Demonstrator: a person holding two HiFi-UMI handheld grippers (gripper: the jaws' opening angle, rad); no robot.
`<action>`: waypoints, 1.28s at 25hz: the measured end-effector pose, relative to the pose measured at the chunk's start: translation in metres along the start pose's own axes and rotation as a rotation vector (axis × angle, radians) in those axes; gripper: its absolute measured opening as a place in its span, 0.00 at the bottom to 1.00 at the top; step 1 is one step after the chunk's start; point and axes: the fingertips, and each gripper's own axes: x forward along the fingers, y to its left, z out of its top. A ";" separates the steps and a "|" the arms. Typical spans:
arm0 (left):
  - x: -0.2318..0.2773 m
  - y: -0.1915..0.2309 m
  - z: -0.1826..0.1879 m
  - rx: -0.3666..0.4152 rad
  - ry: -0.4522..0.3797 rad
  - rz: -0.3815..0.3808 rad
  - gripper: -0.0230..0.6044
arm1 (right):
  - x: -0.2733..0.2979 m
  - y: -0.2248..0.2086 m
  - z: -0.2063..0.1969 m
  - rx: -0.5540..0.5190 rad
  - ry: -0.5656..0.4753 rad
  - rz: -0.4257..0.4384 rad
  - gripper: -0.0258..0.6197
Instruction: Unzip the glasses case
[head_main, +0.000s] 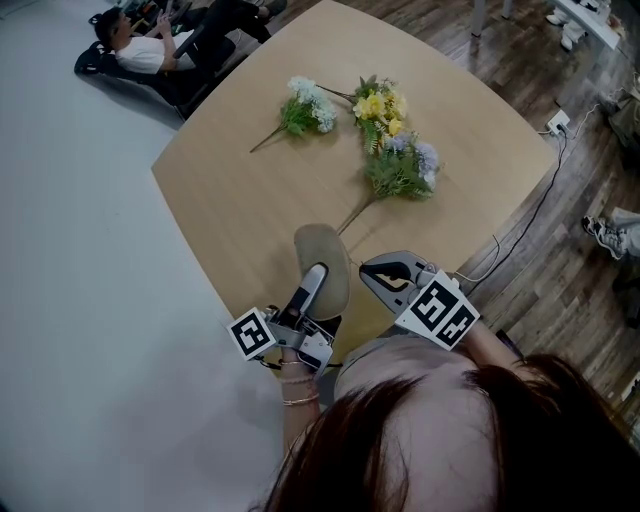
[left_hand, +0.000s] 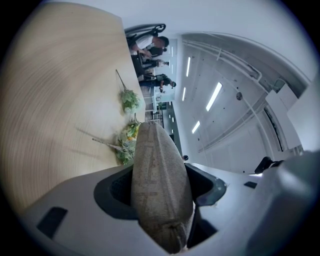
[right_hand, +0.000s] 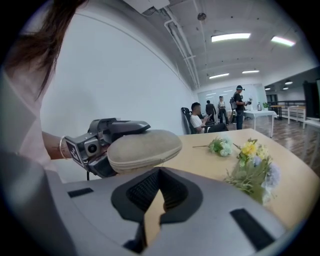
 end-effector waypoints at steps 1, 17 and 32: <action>0.000 0.000 0.002 0.000 -0.004 -0.001 0.48 | 0.000 0.001 0.000 0.002 0.000 0.005 0.06; -0.005 -0.002 0.018 -0.002 -0.062 -0.014 0.48 | 0.005 0.019 0.004 0.008 -0.008 0.065 0.06; -0.009 0.000 0.028 -0.017 -0.110 -0.034 0.48 | 0.006 0.031 0.004 0.020 -0.007 0.105 0.06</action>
